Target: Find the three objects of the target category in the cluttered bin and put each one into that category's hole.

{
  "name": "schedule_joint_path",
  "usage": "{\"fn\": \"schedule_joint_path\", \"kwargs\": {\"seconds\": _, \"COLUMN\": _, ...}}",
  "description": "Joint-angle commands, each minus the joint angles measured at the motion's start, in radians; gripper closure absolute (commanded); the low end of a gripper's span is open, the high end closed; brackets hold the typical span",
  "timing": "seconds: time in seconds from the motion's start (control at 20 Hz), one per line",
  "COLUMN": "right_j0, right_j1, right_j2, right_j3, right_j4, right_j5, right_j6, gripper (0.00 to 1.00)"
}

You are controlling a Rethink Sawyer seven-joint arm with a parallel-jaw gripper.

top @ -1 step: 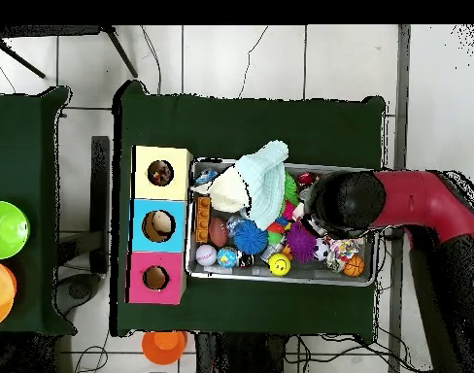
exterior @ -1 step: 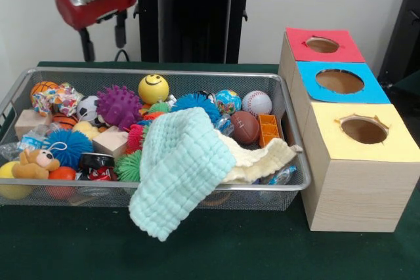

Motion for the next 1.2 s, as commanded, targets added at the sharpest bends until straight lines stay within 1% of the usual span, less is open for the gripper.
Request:
{"fn": "schedule_joint_path", "kwargs": {"seconds": 0.05, "right_j0": -0.071, "right_j1": 0.034, "right_j2": -0.01, "right_j3": -0.058, "right_j4": -0.067, "right_j5": 0.079, "right_j6": -0.297, "gripper": 0.0}}
{"fn": "schedule_joint_path", "kwargs": {"seconds": 0.1, "right_j0": -0.093, "right_j1": 0.049, "right_j2": -0.003, "right_j3": -0.067, "right_j4": -0.067, "right_j5": 0.07, "right_j6": -0.319, "gripper": 0.0}}
{"fn": "schedule_joint_path", "kwargs": {"seconds": 0.3, "right_j0": -0.124, "right_j1": 0.082, "right_j2": 0.003, "right_j3": -0.091, "right_j4": -0.107, "right_j5": 0.061, "right_j6": -0.366, "gripper": 0.0}}
{"fn": "schedule_joint_path", "kwargs": {"seconds": 0.6, "right_j0": -0.142, "right_j1": 0.149, "right_j2": 0.012, "right_j3": -0.14, "right_j4": -0.155, "right_j5": 0.073, "right_j6": -0.412, "gripper": 0.0}}
{"fn": "schedule_joint_path", "kwargs": {"seconds": 0.7, "right_j0": -0.143, "right_j1": 0.164, "right_j2": 0.014, "right_j3": -0.147, "right_j4": -0.158, "right_j5": 0.079, "right_j6": -0.416, "gripper": 0.0}}
{"fn": "schedule_joint_path", "kwargs": {"seconds": 0.9, "right_j0": -0.143, "right_j1": 0.183, "right_j2": 0.021, "right_j3": -0.142, "right_j4": -0.13, "right_j5": 0.086, "right_j6": -0.402, "gripper": 0.0}}
{"fn": "schedule_joint_path", "kwargs": {"seconds": 1.2, "right_j0": -0.172, "right_j1": 0.199, "right_j2": 0.057, "right_j3": -0.091, "right_j4": -0.046, "right_j5": 0.031, "right_j6": -0.363, "gripper": 0.0}}
